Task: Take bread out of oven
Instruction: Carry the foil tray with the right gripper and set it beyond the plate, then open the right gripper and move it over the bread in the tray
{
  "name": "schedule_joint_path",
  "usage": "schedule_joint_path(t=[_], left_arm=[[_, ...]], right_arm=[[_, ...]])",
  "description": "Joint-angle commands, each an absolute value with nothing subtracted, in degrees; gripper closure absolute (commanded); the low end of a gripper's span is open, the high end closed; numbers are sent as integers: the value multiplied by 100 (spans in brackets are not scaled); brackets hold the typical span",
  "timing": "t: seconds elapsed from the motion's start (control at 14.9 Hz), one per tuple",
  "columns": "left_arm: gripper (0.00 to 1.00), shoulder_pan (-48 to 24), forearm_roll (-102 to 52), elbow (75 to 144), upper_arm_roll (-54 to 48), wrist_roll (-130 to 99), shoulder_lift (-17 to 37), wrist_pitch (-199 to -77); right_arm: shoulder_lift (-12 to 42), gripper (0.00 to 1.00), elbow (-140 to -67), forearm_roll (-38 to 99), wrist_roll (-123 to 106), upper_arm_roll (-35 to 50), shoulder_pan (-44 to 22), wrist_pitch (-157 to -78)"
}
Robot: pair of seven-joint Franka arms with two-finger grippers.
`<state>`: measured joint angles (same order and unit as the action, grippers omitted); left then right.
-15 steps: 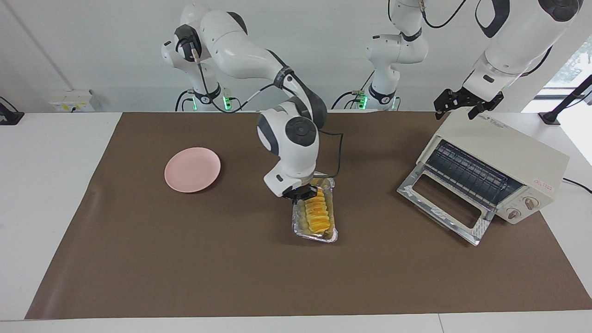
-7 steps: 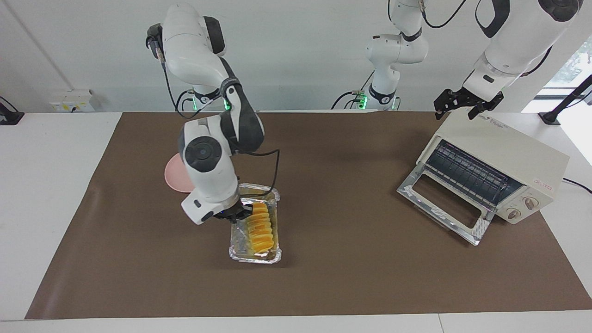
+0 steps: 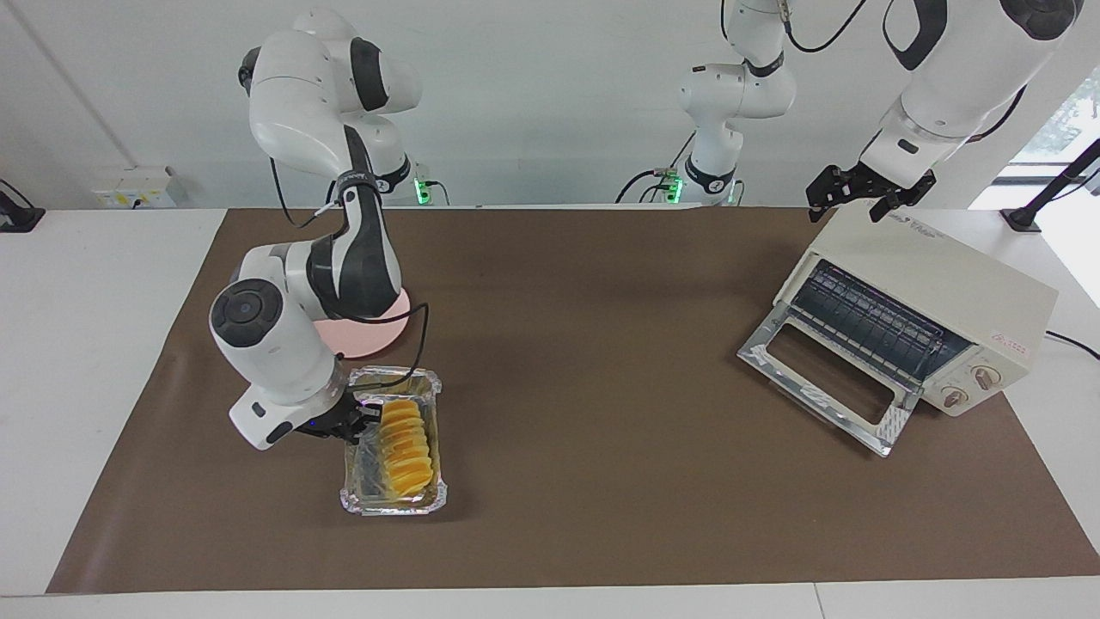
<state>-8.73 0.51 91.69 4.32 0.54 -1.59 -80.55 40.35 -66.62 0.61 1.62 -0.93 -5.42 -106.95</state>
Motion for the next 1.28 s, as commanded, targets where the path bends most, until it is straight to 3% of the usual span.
schedule_joint_path(t=[0.0, 0.47, 0.54, 0.6, 0.67, 1.01, 1.21], left_arm=[[0, -817, -18, 9281, 404, 70, -290, -8130], [0, -817, -18, 9281, 404, 70, -290, -8130], [0, -817, -18, 9281, 404, 70, -281, -8130], [0, -817, -18, 9281, 404, 70, -290, -8130], [0, -817, -18, 9281, 404, 70, -290, -8130], [0, -817, -18, 9281, 404, 70, -290, -8130], [0, -817, -18, 9281, 404, 70, -290, -8130]], right_arm=[[3999, 100, -6969, -9, -394, -53, -230, -11047], [3779, 100, -7752, -18, -536, -53, -211, -11751], [3771, 83, -7761, -18, -536, -53, -211, -11734], [3744, 6, -7813, -18, -536, -53, -211, -11699], [3692, 0, -7900, -26, -545, -53, -211, -11681], [3437, 0, -7963, -561, -677, -70, -246, -11031], [3419, 0, -7823, -571, -668, -62, -342, -11021]])
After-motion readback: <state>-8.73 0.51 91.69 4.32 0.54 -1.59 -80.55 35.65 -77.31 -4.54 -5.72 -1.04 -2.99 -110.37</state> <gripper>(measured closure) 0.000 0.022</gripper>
